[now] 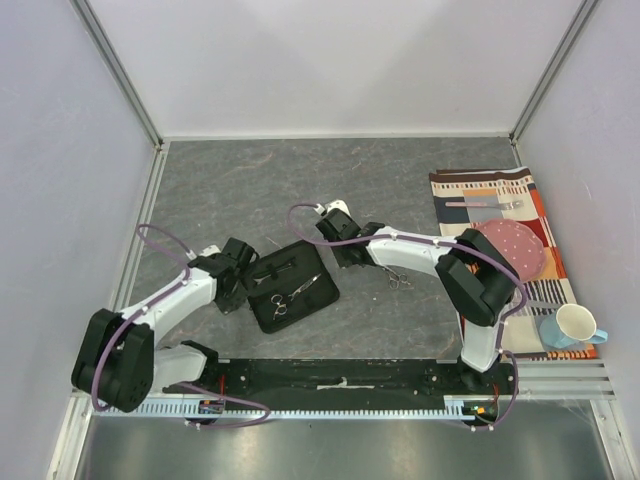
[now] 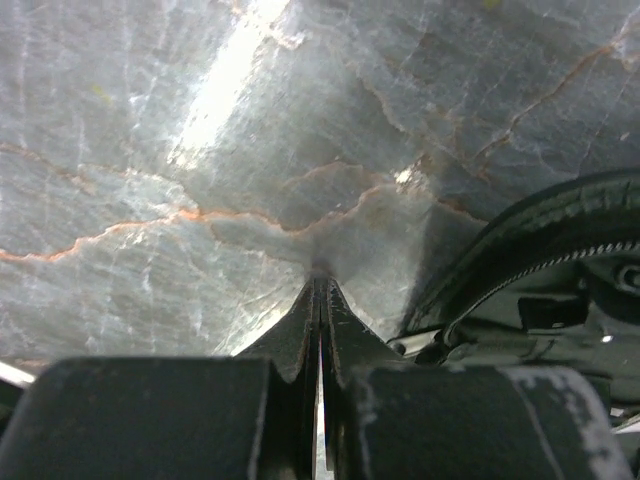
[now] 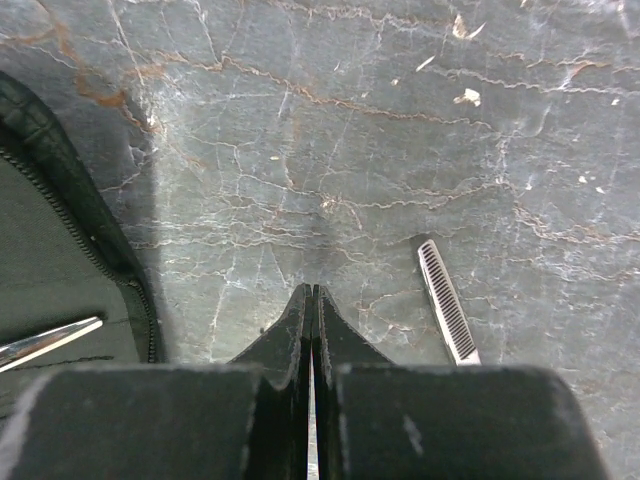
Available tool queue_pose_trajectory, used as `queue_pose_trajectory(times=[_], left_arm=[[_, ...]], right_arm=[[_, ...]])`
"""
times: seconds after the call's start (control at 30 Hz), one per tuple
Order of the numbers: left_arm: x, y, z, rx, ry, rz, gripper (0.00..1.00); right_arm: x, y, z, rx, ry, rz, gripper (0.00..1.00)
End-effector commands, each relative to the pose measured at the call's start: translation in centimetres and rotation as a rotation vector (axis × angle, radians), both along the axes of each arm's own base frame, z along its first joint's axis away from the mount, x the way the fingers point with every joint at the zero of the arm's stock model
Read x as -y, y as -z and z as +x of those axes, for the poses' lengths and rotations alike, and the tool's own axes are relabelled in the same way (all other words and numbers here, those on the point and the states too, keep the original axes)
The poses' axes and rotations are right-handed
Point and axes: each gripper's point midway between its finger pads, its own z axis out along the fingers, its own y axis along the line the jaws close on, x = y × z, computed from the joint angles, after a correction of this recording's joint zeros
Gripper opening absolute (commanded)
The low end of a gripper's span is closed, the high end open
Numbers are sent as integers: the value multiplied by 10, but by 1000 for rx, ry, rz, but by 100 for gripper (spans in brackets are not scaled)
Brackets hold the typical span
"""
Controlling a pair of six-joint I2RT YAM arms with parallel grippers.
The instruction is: Sort the hair-cutting tools
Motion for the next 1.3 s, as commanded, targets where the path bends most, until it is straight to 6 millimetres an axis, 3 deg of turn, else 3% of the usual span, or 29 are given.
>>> queue_pose_trajectory(times=[0.0, 0.1, 0.37, 0.8, 1.03, 1.27], left_arm=[[9, 6, 28, 81, -35, -20, 2], [14, 9, 36, 88, -23, -32, 2], [44, 11, 82, 153, 106, -100, 2], [104, -6, 156, 251, 350, -239, 2], [129, -15, 189, 280, 416, -284, 2], [144, -27, 218, 305, 456, -292, 2]], right_arm=[[-16, 2, 6, -13, -36, 68, 0], [-15, 11, -5, -48, -41, 91, 0], [-17, 31, -35, -134, -55, 165, 0], [-15, 29, -81, -112, 17, 190, 0], [-6, 30, -73, -60, 101, 157, 0], [-9, 34, -38, -28, 154, 133, 0]])
